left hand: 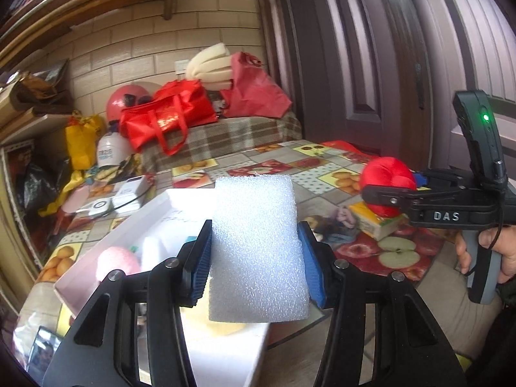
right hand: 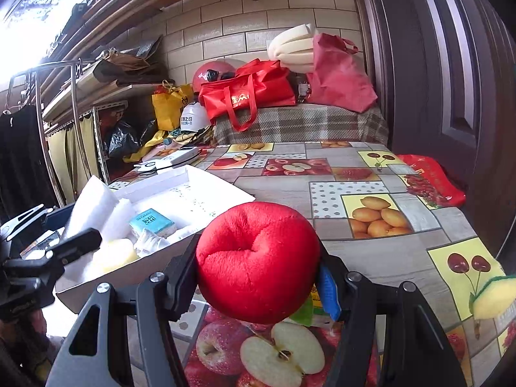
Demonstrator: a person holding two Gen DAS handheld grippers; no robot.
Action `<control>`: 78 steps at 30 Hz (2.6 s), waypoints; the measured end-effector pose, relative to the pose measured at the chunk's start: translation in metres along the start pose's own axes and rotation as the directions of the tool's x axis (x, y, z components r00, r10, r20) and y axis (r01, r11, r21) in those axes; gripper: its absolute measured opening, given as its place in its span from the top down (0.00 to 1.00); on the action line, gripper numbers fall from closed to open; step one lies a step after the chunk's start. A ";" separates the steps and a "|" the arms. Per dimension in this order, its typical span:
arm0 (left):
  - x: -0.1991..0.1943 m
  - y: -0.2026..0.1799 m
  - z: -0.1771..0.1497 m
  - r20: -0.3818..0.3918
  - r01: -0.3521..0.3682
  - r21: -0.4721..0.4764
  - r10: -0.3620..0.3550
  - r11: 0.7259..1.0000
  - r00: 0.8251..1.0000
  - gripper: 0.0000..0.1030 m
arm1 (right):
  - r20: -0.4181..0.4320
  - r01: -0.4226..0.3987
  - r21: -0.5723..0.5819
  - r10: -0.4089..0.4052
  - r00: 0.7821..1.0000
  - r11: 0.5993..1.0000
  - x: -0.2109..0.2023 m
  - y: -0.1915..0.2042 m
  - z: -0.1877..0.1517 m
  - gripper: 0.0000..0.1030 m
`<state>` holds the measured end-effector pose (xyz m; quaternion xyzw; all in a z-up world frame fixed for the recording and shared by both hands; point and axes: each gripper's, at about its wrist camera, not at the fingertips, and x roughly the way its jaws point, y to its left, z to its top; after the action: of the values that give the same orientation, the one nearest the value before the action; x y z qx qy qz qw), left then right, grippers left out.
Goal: Organize soft objects
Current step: 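Carry the foam block and red ball over the white box with both grippers, then open both grippers to release the foam block and red ball into the box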
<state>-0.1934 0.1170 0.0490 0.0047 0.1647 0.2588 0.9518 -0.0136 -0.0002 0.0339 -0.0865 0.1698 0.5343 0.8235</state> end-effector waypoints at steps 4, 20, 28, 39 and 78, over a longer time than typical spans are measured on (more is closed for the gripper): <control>-0.001 0.026 -0.005 -0.012 -0.032 -0.086 0.031 0.996 0.999 0.52 | -0.006 -0.013 -0.017 0.013 1.000 1.000 0.005 0.010 0.000 0.39; 0.005 0.063 -0.014 -0.051 -0.129 -0.147 0.123 0.981 0.991 0.52 | -0.020 -0.079 -0.072 0.078 0.997 0.994 0.028 0.045 0.003 0.39; 0.017 0.091 -0.015 -0.061 -0.208 -0.156 0.201 0.966 0.978 0.52 | -0.009 -0.107 -0.135 0.107 0.994 0.985 0.055 0.080 0.014 0.39; 0.042 0.117 -0.015 -0.136 -0.247 -0.208 0.222 0.946 0.966 0.51 | -0.065 -0.083 -0.062 0.079 0.995 0.995 0.113 0.085 0.036 0.39; 0.037 0.115 -0.013 -0.092 -0.319 -0.192 0.306 0.928 0.947 0.00 | 0.011 -0.040 -0.101 0.042 0.999 0.994 0.124 0.101 0.045 0.00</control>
<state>-0.2239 0.2344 0.0359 -0.0747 0.1633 0.4227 0.8883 -0.0515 0.1615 0.0331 -0.1208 0.1393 0.5595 0.8080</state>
